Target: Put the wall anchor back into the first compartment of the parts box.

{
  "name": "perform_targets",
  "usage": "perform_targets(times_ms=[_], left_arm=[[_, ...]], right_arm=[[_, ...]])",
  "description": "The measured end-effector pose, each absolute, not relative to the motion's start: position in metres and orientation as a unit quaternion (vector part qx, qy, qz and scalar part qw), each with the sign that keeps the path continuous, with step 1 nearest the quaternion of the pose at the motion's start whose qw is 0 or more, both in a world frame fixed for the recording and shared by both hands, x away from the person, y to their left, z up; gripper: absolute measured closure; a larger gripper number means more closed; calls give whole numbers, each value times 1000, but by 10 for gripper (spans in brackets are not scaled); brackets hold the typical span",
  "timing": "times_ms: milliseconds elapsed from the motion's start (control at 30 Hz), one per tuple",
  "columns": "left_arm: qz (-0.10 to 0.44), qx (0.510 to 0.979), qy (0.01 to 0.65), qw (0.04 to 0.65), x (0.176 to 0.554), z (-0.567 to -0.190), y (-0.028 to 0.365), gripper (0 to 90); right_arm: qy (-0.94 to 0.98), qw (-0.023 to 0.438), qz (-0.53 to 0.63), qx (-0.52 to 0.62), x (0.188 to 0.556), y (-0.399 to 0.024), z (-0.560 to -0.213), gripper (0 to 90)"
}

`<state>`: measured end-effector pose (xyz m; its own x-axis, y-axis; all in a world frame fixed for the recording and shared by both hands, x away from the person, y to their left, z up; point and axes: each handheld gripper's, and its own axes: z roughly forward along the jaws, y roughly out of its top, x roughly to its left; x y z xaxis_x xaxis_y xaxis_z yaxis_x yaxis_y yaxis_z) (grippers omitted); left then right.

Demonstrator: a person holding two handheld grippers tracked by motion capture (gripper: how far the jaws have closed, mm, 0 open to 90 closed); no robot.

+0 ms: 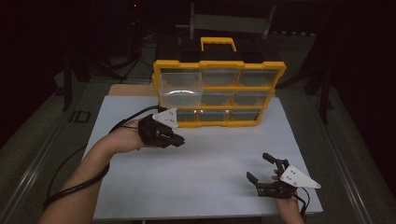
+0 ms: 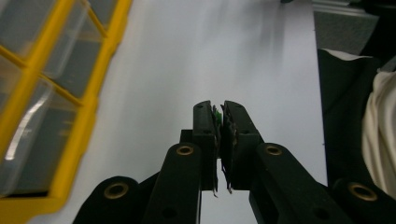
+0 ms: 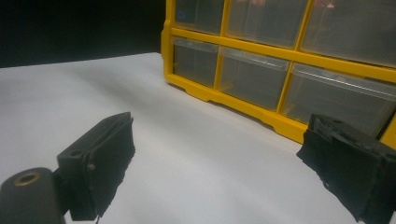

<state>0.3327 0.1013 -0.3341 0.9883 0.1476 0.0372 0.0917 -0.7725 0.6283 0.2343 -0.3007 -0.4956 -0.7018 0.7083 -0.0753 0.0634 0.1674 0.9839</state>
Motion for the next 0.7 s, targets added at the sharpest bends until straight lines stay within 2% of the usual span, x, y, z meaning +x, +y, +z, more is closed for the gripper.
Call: perform_targets(times_ms=[700], left_arm=[[80, 925, 54, 368, 338, -264, 104, 843]], right_arm=[[712, 275, 586, 273, 234, -301, -496, 89]])
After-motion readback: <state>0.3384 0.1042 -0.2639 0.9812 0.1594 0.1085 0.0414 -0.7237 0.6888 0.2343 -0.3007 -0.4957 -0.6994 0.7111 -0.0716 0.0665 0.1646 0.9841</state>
